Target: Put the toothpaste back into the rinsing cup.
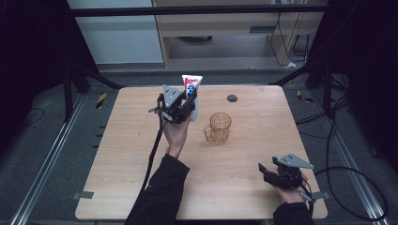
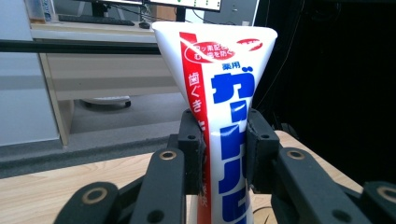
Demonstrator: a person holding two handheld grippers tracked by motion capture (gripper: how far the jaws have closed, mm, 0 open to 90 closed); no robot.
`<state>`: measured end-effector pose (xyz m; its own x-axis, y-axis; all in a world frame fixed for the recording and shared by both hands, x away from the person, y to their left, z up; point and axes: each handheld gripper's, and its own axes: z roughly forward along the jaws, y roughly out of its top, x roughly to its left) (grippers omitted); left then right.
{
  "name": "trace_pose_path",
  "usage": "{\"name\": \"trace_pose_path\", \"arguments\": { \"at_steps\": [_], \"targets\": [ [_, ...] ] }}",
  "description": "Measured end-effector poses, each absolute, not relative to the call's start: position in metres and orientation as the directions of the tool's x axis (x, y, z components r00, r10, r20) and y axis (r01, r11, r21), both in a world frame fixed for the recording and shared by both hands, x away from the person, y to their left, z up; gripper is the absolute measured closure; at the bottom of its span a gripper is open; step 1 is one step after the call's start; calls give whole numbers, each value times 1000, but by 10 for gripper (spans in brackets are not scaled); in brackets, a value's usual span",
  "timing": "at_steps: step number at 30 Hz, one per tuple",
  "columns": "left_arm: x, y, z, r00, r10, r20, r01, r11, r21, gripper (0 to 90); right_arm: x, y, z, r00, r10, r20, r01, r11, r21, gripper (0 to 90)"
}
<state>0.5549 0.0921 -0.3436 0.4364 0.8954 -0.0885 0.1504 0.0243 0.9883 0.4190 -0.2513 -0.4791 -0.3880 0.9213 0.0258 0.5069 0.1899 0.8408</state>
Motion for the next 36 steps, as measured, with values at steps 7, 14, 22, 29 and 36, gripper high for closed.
{"name": "trace_pose_path", "arguments": {
  "at_steps": [7,14,22,29,36],
  "targets": [
    [561,78,-346,445,890,-100,141,41,989,709,419,-252,-479,-381,924,36,510,178,841,364],
    [567,60,-349,446,890,-93,133,37,990,708,419,-252,-479,-382,923,37,510,177,842,364],
    [573,45,-354,446,891,-90,138,31,990,708,420,-253,-479,-379,925,36,508,175,843,364],
    [577,30,-359,460,884,-81,135,21,991,707,420,-254,-480,-373,927,41,513,169,841,365],
    [579,23,-365,459,884,-89,145,25,989,706,420,-254,-480,-378,925,39,511,174,842,365]
  ]
}}
